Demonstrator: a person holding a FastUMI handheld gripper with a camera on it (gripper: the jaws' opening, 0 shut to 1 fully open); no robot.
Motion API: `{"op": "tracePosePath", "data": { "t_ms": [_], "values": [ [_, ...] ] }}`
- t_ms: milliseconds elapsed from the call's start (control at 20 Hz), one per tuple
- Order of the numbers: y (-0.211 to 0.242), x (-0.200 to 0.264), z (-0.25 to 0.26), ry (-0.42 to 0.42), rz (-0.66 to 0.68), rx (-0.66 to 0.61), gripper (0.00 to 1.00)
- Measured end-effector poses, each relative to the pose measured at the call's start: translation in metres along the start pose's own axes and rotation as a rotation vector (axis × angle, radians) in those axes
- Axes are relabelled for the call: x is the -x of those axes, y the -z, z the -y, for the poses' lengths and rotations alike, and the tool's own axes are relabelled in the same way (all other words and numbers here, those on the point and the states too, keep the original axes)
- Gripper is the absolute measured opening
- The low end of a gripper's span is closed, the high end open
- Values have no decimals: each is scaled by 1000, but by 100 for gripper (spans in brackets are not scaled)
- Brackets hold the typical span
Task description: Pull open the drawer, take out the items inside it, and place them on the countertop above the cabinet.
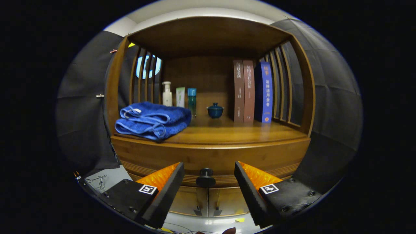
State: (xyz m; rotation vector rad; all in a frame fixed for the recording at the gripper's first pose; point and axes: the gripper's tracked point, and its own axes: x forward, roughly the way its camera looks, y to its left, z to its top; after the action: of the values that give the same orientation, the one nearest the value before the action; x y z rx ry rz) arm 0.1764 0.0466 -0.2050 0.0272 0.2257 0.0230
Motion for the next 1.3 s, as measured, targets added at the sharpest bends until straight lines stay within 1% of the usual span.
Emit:
{"op": "tracePosePath", "data": {
  "t_ms": [150, 250, 300, 400, 450, 600, 650, 850, 1000, 1300],
  "values": [
    [25, -19, 3, -3, -52, 0, 99],
    [34, -30, 0, -9, -73, 4, 99],
    [40, -37, -1, -5, -86, 11, 92],
    [48, -39, -4, -16, -117, 20, 67],
    [46, -44, -3, -18, -95, 20, 54],
    [51, -44, -5, -24, -94, -12, 44],
    [49, -40, -4, -22, -94, -13, 35],
    [48, -30, -3, -1, -103, -11, 35],
    [53, -7, -1, 10, -109, 5, 35],
    [63, 47, -2, 9, -127, -7, 35]
  ]
}}
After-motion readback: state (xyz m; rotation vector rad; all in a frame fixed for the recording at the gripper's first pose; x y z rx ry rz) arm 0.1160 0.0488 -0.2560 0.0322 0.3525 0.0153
